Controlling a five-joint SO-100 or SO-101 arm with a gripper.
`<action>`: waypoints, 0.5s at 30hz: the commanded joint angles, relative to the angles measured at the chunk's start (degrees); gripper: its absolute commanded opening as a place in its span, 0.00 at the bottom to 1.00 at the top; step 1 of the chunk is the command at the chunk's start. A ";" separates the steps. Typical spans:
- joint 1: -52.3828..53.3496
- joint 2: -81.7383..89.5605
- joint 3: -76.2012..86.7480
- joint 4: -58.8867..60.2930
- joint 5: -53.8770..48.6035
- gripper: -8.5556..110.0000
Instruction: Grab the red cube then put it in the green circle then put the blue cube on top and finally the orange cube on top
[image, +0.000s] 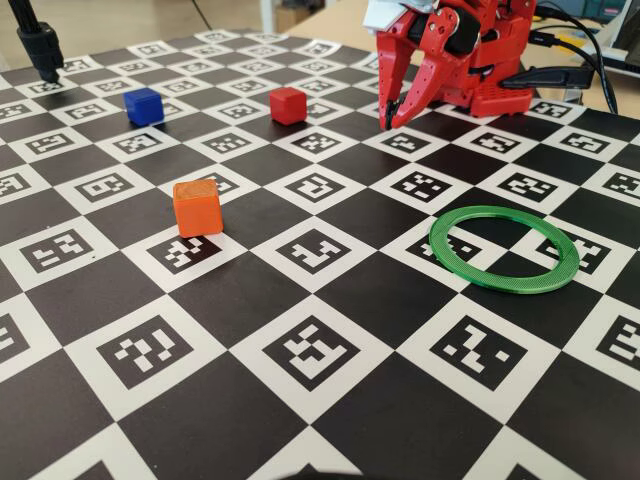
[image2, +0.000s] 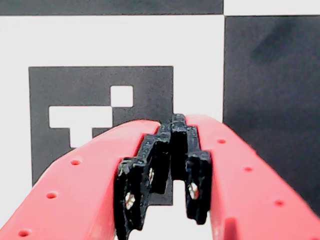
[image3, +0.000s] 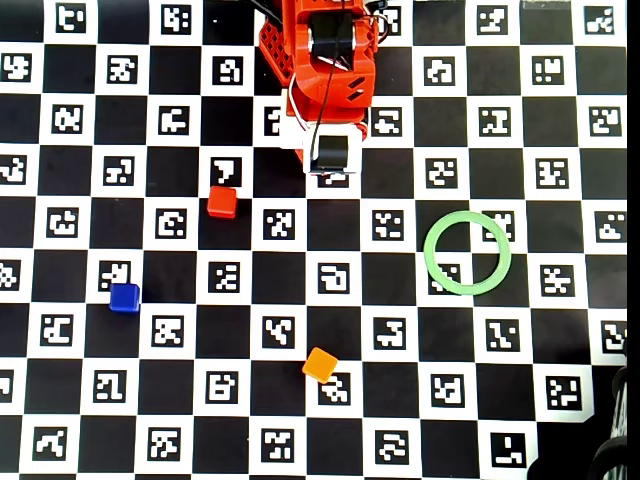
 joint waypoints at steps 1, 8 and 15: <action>0.53 2.90 2.90 3.96 0.00 0.03; 0.35 2.90 2.90 3.34 3.52 0.03; -0.09 -6.77 -8.61 1.32 12.92 0.03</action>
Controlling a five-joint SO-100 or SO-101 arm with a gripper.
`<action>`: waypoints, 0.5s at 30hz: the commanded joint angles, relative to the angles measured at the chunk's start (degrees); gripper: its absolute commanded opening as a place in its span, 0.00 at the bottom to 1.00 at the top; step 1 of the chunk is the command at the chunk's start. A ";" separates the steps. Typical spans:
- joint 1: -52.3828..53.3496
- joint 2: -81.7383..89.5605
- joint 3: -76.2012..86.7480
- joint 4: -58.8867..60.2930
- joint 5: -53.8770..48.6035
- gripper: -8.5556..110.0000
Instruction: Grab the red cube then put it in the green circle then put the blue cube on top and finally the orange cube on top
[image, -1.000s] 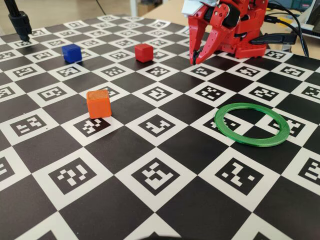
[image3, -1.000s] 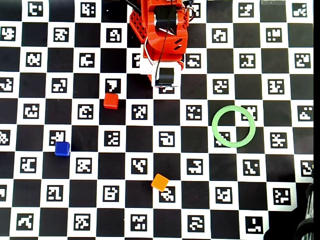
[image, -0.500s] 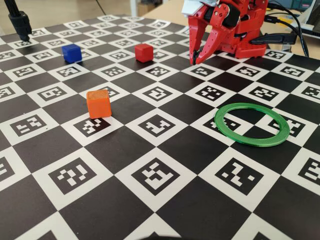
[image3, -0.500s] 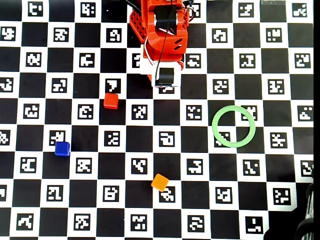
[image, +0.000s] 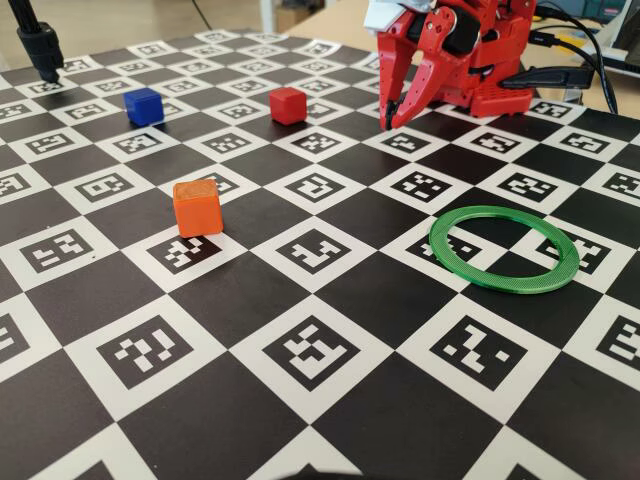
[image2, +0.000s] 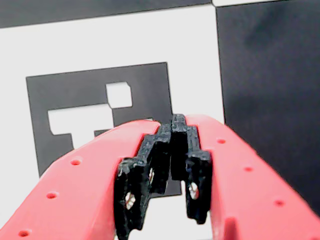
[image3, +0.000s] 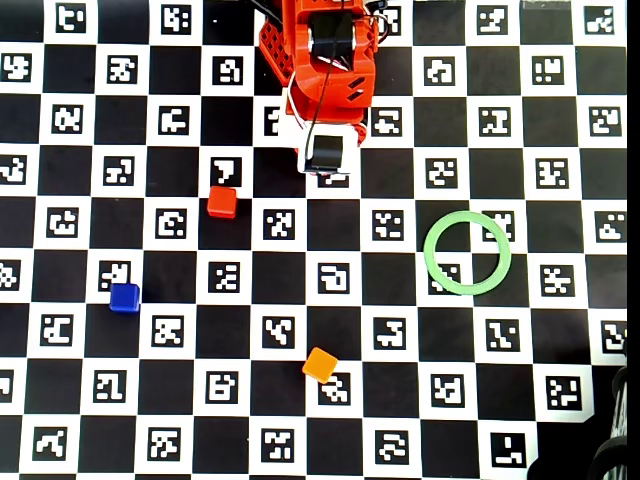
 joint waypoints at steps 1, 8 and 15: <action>-0.26 -7.73 -9.32 1.05 4.92 0.03; 1.32 -28.74 -32.26 1.49 12.57 0.03; 4.83 -46.23 -56.51 11.16 21.45 0.04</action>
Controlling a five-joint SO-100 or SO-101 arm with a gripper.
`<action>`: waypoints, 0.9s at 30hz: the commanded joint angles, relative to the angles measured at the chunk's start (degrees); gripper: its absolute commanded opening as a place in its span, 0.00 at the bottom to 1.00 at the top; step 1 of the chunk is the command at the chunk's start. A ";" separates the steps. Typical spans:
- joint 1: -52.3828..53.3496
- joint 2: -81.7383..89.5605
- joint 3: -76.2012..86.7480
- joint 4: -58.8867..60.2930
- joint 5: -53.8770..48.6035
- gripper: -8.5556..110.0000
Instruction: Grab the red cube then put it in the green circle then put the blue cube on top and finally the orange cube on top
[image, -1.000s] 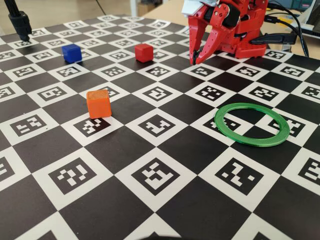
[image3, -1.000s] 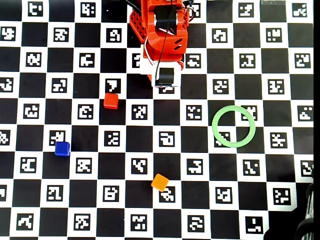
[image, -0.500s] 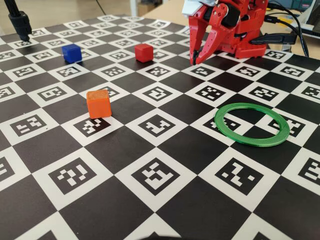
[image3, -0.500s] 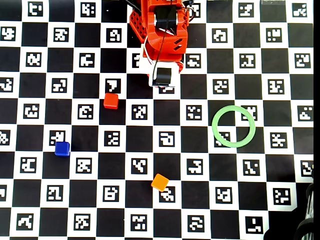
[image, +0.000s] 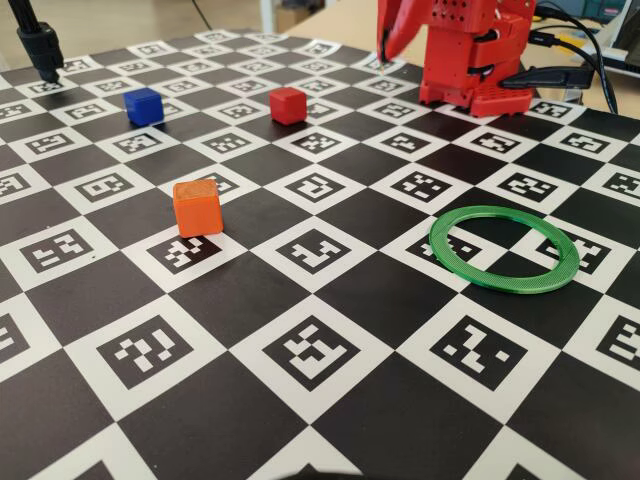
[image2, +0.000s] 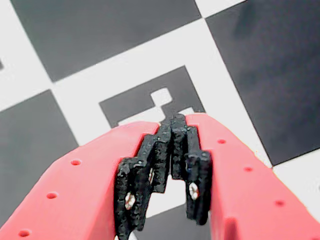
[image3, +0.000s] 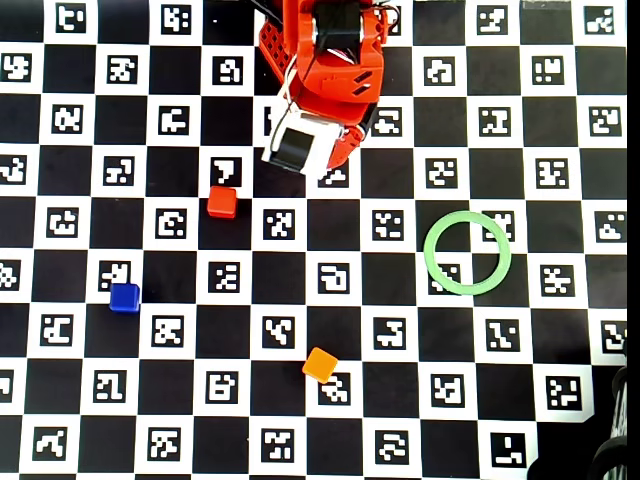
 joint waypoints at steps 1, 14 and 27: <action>2.64 -9.67 -16.17 4.31 5.10 0.04; 19.86 -33.84 -44.21 15.91 16.52 0.09; 31.20 -37.88 -48.16 19.95 23.03 0.38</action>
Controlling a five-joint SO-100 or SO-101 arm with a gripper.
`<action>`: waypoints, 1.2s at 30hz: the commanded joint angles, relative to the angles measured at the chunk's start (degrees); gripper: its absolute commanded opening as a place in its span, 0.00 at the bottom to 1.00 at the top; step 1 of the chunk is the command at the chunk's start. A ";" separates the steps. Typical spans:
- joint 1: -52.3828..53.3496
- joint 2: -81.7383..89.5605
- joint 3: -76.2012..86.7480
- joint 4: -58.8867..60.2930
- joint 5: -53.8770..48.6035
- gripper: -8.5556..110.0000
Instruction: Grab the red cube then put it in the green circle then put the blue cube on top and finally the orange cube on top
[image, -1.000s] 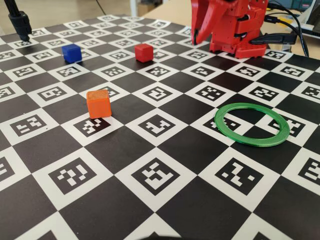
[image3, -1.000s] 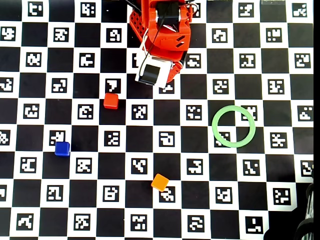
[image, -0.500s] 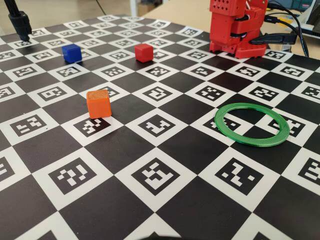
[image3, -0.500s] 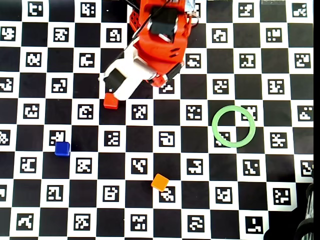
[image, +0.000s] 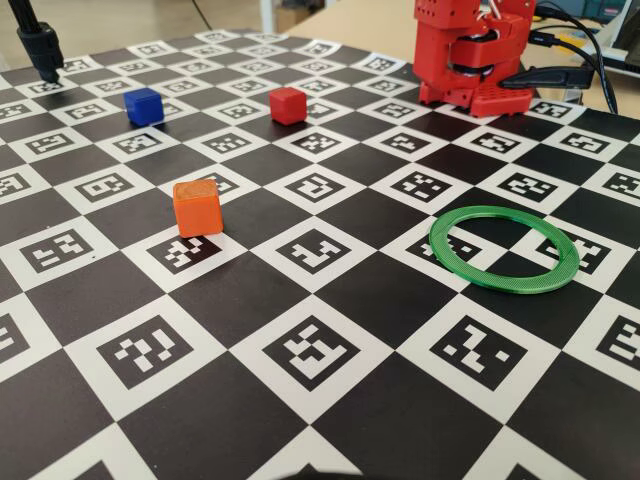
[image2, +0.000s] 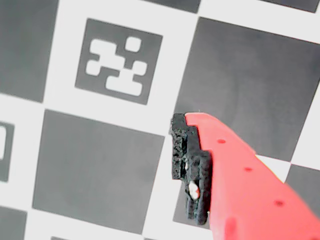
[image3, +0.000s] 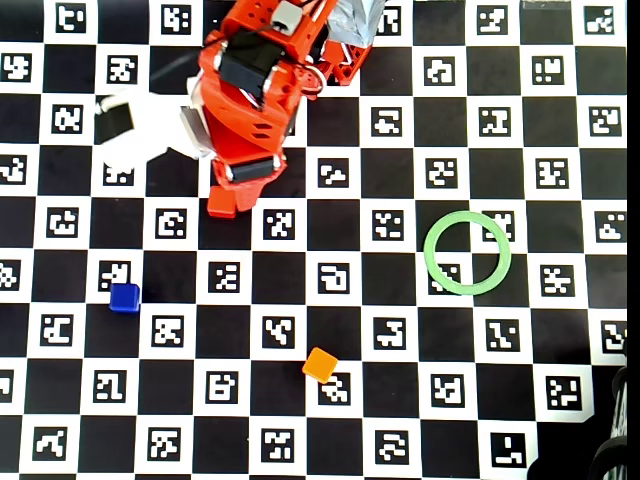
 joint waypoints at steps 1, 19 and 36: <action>2.29 0.44 -4.31 3.69 2.29 0.40; 8.00 -1.41 5.10 -1.49 0.62 0.45; 7.38 -0.79 29.97 -25.49 -0.09 0.46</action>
